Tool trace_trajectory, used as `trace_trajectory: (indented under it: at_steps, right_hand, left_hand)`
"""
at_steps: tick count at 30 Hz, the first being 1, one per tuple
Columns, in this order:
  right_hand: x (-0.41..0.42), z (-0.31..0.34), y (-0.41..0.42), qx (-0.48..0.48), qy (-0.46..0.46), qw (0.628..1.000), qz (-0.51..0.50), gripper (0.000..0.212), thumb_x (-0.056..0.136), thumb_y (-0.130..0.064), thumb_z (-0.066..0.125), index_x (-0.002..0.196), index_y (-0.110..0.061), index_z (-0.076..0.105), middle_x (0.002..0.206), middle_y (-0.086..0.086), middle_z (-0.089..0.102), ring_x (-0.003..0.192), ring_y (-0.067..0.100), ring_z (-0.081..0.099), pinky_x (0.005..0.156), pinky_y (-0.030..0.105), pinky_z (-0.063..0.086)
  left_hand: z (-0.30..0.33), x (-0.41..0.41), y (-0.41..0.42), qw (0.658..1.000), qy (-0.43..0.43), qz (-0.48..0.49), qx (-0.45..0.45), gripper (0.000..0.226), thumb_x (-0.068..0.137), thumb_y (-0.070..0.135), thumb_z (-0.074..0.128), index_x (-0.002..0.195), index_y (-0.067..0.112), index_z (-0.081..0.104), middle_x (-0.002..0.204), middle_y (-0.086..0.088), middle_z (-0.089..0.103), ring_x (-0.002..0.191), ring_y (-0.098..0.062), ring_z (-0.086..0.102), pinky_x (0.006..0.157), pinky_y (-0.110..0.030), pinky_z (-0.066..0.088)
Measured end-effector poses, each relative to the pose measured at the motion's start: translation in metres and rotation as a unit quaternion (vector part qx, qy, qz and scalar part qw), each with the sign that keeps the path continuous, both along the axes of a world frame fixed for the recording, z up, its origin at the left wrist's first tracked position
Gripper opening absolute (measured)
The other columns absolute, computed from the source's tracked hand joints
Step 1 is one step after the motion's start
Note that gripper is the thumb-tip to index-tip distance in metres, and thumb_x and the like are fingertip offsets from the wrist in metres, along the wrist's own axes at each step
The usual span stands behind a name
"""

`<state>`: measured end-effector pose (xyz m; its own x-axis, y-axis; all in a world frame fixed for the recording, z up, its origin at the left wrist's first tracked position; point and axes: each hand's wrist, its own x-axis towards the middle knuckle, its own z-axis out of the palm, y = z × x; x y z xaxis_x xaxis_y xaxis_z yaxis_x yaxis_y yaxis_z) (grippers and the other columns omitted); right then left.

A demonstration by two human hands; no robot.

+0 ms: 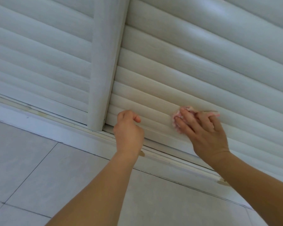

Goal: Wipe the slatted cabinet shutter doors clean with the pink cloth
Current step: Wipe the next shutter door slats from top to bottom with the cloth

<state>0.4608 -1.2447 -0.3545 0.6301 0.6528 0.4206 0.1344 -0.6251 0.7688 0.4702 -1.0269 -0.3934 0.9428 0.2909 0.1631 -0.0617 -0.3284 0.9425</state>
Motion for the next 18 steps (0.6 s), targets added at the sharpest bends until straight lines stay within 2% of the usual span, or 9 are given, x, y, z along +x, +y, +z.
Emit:
trace_trajectory:
  at_steps: [3, 6, 9, 12, 15, 18]
  right_hand:
    - [0.016, -0.007, 0.027, -0.006, -0.005, 1.000, 0.013, 0.058, 0.092, -0.008, 0.016, 0.130, -0.017, 0.058, 0.141, 0.006, 0.050, 0.106, 0.033, 0.042, 0.085, 0.048, 0.033]
    - [0.037, -0.017, 0.073, -0.024, -0.027, 0.999, 0.021, 0.055, 0.084, -0.016, 0.027, 0.129, -0.022, 0.059, 0.139, 0.000, 0.052, 0.109, 0.029, 0.038, 0.087, 0.045, 0.030]
    - [0.047, -0.018, 0.093, -0.014, -0.041, 0.998, 0.047, 0.054, 0.087, -0.016, 0.026, 0.128, -0.023, 0.060, 0.137, -0.004, 0.054, 0.106, 0.028, 0.038, 0.087, 0.043, 0.030]
    - [0.037, -0.016, 0.058, -0.011, -0.038, 0.996, 0.080, 0.054, 0.094, -0.009, 0.019, 0.131, -0.019, 0.058, 0.136, -0.001, 0.055, 0.100, 0.030, 0.042, 0.082, 0.047, 0.036]
    - [0.007, -0.019, -0.005, -0.044, -0.010, 0.998, 0.054, 0.053, 0.092, -0.006, 0.022, 0.137, -0.014, 0.048, 0.137, 0.003, 0.053, 0.094, 0.031, 0.046, 0.078, 0.046, 0.041]
    - [-0.012, -0.020, -0.030, -0.069, 0.013, 0.998, 0.001, 0.059, 0.076, -0.011, 0.044, 0.135, -0.011, 0.044, 0.131, 0.009, 0.051, 0.092, 0.031, 0.043, 0.074, 0.043, 0.034]
  left_hand:
    - [-0.002, -0.004, -0.001, 1.000, 0.001, -0.008, 0.016, 0.035, 0.072, -0.017, 0.037, 0.083, 0.013, 0.052, 0.111, -0.004, 0.048, 0.098, -0.026, 0.050, 0.085, -0.034, 0.040]
    - [-0.002, -0.005, 0.000, 1.000, 0.006, -0.005, 0.022, 0.034, 0.071, -0.016, 0.039, 0.083, 0.013, 0.052, 0.109, -0.006, 0.049, 0.096, -0.028, 0.052, 0.088, -0.037, 0.040]
    - [0.000, -0.006, 0.000, 1.000, 0.011, -0.003, 0.023, 0.034, 0.070, -0.015, 0.040, 0.083, 0.015, 0.050, 0.105, -0.002, 0.047, 0.094, -0.027, 0.052, 0.091, -0.039, 0.040]
    - [0.002, -0.007, 0.001, 0.999, 0.023, -0.007, 0.022, 0.034, 0.071, -0.015, 0.038, 0.084, 0.014, 0.051, 0.107, 0.000, 0.045, 0.094, -0.027, 0.052, 0.090, -0.041, 0.041]
    - [0.004, -0.006, 0.002, 1.000, 0.025, -0.014, 0.013, 0.035, 0.072, -0.016, 0.036, 0.083, 0.013, 0.052, 0.106, 0.003, 0.043, 0.092, -0.028, 0.052, 0.087, -0.043, 0.043]
    - [0.004, -0.007, 0.003, 0.999, 0.030, -0.015, 0.012, 0.035, 0.073, -0.016, 0.036, 0.083, 0.014, 0.051, 0.104, 0.006, 0.041, 0.093, -0.028, 0.051, 0.086, -0.042, 0.044]
